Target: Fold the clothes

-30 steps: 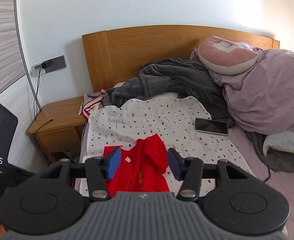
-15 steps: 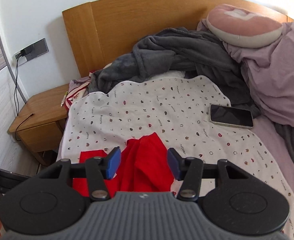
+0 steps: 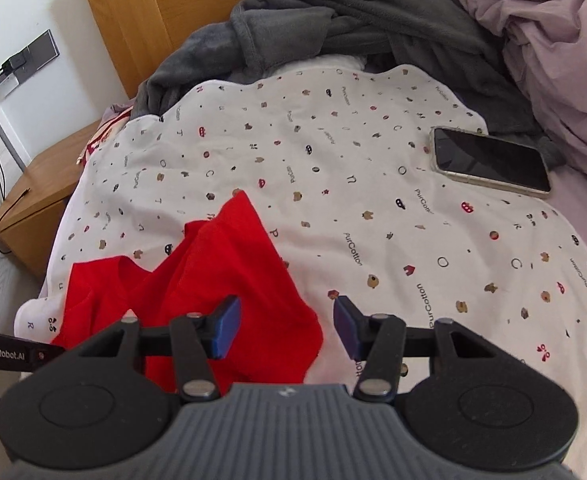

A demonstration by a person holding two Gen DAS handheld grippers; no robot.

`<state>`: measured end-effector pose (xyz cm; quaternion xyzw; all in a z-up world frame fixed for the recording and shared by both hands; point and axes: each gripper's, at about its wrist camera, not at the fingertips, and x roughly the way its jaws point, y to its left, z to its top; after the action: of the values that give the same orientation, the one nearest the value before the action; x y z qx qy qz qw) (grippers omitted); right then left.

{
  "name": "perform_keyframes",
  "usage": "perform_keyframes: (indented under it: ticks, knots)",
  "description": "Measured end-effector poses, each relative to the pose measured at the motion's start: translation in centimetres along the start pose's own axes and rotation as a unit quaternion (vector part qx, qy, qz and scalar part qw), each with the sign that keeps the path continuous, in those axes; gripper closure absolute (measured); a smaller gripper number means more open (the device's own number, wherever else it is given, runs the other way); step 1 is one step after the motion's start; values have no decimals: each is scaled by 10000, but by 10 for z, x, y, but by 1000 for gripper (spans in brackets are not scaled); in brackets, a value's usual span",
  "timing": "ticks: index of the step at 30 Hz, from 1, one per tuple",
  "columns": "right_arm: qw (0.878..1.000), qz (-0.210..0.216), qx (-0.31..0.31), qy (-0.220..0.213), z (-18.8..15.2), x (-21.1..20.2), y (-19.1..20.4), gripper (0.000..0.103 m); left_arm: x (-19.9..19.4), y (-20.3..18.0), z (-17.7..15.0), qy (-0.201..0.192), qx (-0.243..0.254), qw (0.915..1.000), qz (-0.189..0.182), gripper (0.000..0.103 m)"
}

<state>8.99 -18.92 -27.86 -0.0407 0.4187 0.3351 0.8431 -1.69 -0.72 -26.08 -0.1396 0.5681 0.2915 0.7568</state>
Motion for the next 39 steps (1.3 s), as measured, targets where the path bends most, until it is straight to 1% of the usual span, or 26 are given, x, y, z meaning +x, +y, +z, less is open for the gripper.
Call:
perform_keyframes:
  ticks: [3,4,5,6,7,9,12,15,18,22,24,27,28,31,35,36,37,38,39]
  knots:
    - [9994,311,93,138,-2,19,-6,47,6,0,0,19,5,10000,59,67]
    - [9991,383,88,144,-4,23,-6,49,8,-1,1,37,16,10000,72,66]
    - [9988,455,84,149,-5,28,-5,55,9,-1,1,46,18,10000,71,66]
    - [9986,500,74,149,-5,30,-3,69,9,-1,2,54,19,10000,69,66]
    - [9985,520,58,141,-6,30,-2,77,9,-1,2,62,21,10000,68,68]
    - [9983,572,70,0,-8,25,-1,82,9,-2,4,65,17,10000,63,68]
    - [9983,576,54,-1,-9,19,-1,87,8,-2,5,78,-33,10000,51,68]
    - [9988,452,90,-143,-8,8,-5,88,6,-2,5,76,-71,9999,66,68]
    - [9990,169,168,-389,-3,-13,-12,88,4,-2,4,92,-75,9999,89,68]
    - [9967,-540,94,-599,5,-40,-26,89,6,-1,4,159,-179,9997,54,68]
    - [9929,-992,-7,-652,11,-51,-36,89,6,-2,4,140,-187,9997,64,68]
    - [9832,-1654,-491,-599,21,-54,-46,89,5,-5,3,96,-126,9998,104,68]
    - [9803,-1789,-625,-560,24,-53,-50,89,4,-5,3,93,-118,9998,104,68]
    - [9763,-1951,-840,-406,30,-41,-62,89,3,-7,3,37,-108,9998,132,68]
    - [9760,-2036,-765,-69,31,-13,-78,88,4,-5,1,-1,-85,9997,210,67]
    - [9780,-1993,-619,44,28,-5,-82,87,4,-4,1,-14,-85,9997,226,67]
    - [9795,-1950,-473,156,25,2,-85,82,4,-3,1,-17,-90,9997,224,68]
    - [9804,-1934,-329,199,23,6,-87,80,2,1,0,-51,-110,9997,194,68]
    - [9806,-1944,-187,178,20,6,-86,74,1,4,-1,-84,-130,9997,164,68]
